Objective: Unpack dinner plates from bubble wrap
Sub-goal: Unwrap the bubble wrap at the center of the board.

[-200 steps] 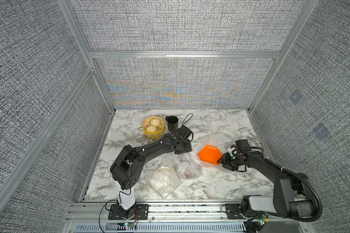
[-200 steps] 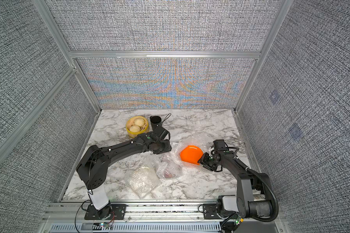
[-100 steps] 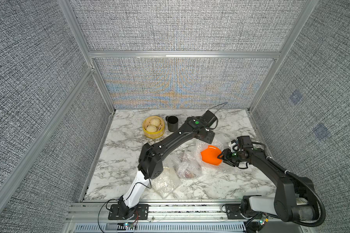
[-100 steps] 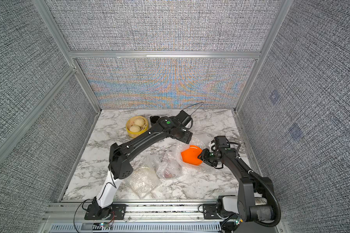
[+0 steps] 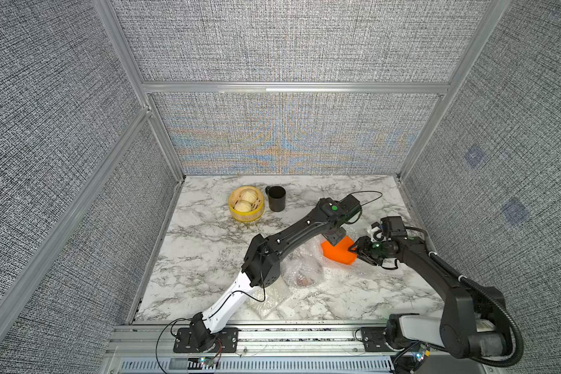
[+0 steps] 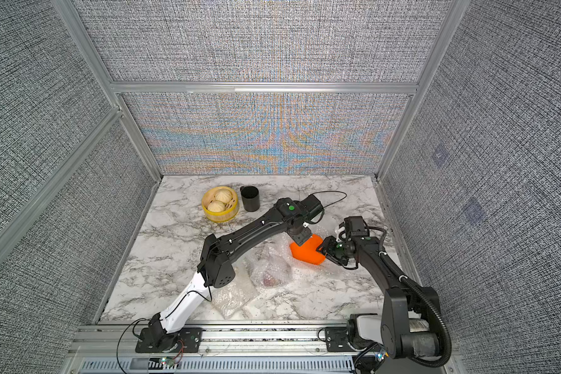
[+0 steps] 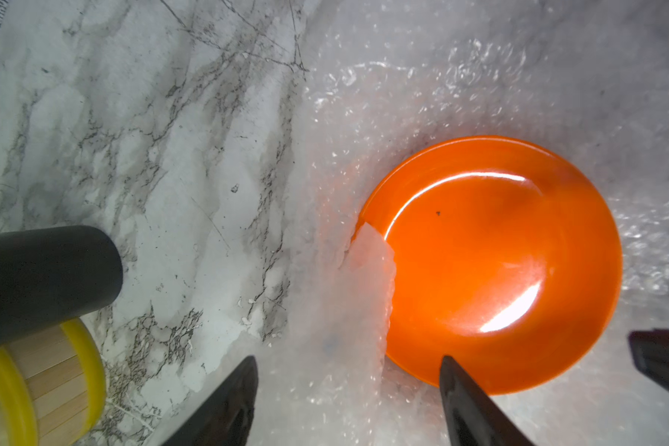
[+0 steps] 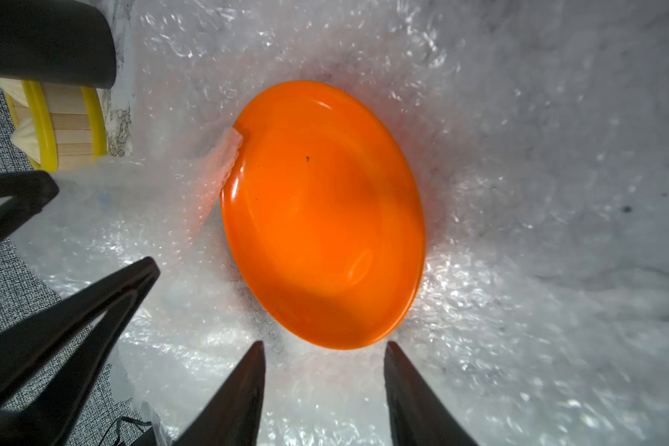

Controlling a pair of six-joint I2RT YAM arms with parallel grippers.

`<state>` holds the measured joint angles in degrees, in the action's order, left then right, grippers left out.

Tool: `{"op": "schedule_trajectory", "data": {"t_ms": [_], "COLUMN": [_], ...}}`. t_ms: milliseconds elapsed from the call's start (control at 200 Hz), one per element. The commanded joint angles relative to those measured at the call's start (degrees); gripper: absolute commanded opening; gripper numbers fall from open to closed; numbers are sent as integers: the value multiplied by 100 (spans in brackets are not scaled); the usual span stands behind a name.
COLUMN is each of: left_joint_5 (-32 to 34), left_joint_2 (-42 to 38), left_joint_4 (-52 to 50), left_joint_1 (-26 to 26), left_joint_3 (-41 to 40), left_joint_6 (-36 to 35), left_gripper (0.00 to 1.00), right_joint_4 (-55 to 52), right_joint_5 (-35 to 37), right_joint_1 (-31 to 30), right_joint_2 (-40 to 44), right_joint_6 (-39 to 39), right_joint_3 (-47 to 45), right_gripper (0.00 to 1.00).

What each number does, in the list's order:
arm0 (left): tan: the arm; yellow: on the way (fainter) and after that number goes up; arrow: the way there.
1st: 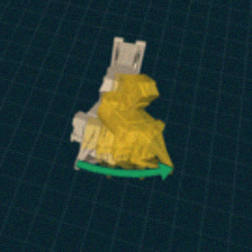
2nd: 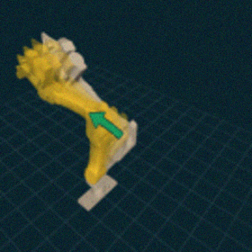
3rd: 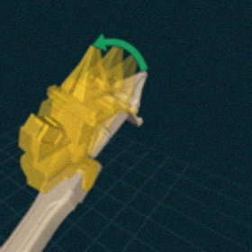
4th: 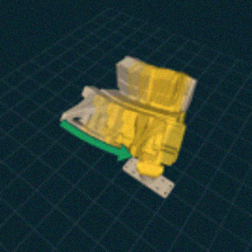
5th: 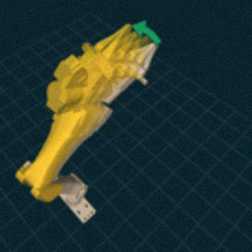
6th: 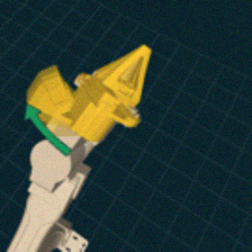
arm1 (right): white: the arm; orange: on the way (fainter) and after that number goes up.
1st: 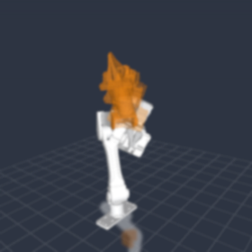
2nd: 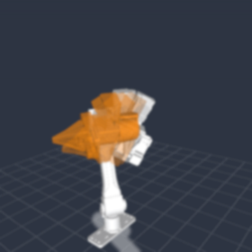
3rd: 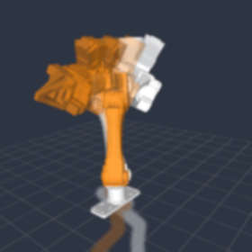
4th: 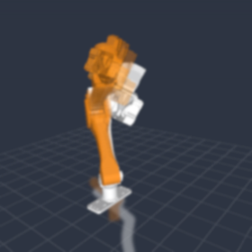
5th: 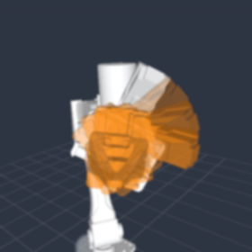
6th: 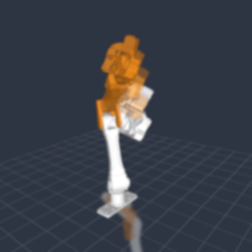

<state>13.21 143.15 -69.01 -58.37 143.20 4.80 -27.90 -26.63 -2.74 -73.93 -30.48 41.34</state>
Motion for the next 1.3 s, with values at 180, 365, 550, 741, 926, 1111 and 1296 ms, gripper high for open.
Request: {"op": "schedule_trajectory", "data": {"t_ms": [180, 365, 550, 741, 926, 1111, 1296], "left_joint_5": [457, 740, 559, 163, -321, -733, -840], "left_joint_2": [41, 2, -239, -771, -1074, -1134, -1166], "left_joint_4": [-293, -517, -397, 178, 648, 1018, 1300], "left_joint_1": [-79, -78, -78, -78, -77, -39, 108], "left_joint_3": [-688, -701, -747, -1271, -1591, -1802, -2072], "left_joint_6": [-128, 166, 358, 439, 538, 632, 881], "left_gripper": [52, 0, 0, 0, 0, 0, 0], "right_joint_4": [107, 145, 176, 805, 1362, 1494, 936], "right_joint_5": [78, 217, 264, 26, -233, -351, 107], "right_joint_1": [-16, 66, 271, 308, 301, 289, 387], "right_joint_2": [-94, -350, -532, -870, -1071, -1137, -1319], "right_joint_6": [-66, 95, 279, 296, 162, 182, 182], "right_joint_3": [-44, 11, 63, 6, -58, -99, -135], "right_gripper": [52, 56, 56, 53, 48, 44, 43]}}
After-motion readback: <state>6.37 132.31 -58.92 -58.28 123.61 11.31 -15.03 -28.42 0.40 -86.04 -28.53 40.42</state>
